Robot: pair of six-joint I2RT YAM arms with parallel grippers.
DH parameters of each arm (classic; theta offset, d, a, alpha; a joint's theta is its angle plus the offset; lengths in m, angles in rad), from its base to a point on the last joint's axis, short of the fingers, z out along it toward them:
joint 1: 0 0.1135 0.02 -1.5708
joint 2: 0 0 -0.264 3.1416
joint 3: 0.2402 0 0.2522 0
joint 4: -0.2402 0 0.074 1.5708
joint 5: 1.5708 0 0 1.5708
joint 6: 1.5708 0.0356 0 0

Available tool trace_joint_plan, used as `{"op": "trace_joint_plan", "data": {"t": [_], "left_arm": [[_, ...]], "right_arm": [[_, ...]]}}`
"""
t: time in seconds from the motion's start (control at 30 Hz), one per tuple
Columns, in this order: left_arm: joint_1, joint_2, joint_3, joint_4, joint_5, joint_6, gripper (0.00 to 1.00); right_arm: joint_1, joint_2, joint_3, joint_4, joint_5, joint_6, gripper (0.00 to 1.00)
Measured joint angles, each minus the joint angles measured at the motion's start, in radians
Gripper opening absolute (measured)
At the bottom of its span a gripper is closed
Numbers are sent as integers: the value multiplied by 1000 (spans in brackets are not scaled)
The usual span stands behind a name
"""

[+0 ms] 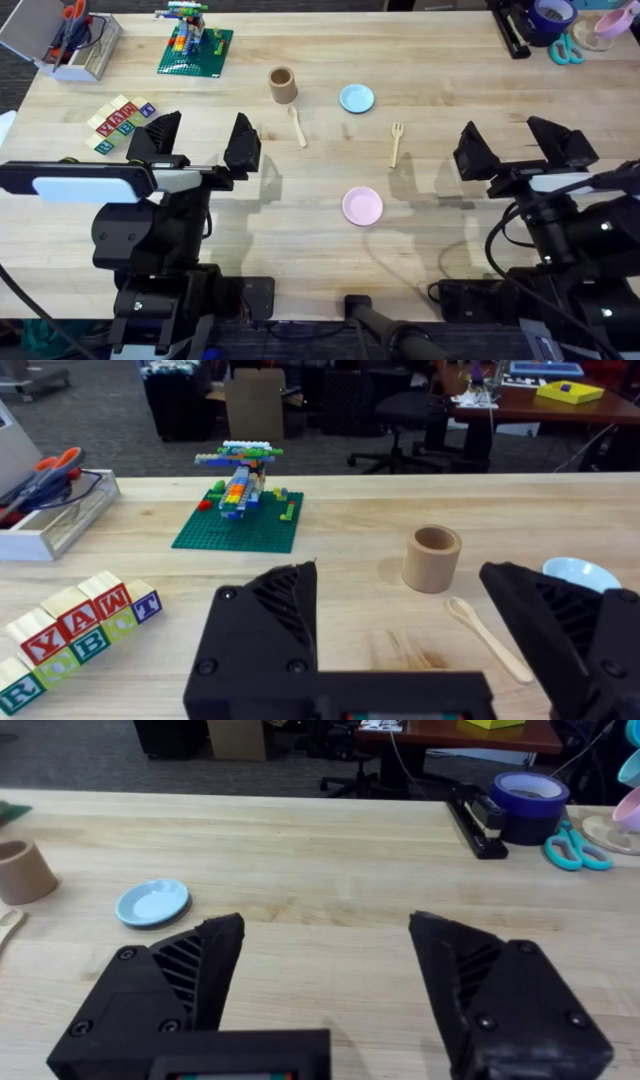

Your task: Pick up a utensil and set it on the pink plate, then put the other utensil in the container.

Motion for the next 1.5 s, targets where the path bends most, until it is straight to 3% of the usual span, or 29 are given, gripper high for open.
{"op": "trace_joint_plan", "data": {"t": [0.63, 0.77, 1.0, 1.23, 1.5], "left_arm": [[0, 0, 0, 2, 0, 0, 993], [0, 0, 2, 2, 0, -2, 991], [0, 31, 78, -35, 0, -68, 991], [0, 203, 295, -119, 0, -130, 991], [0, 462, 603, -347, 0, -147, 992]], "right_arm": [[-3, 1, 0, 2, 17, -5, 995], [-3, 16, 29, -69, 18, -6, 996], [-4, 189, 265, -349, 26, -10, 996], [-5, 507, 607, -534, 26, -20, 996], [-5, 843, 976, -782, 26, -23, 996]]}}
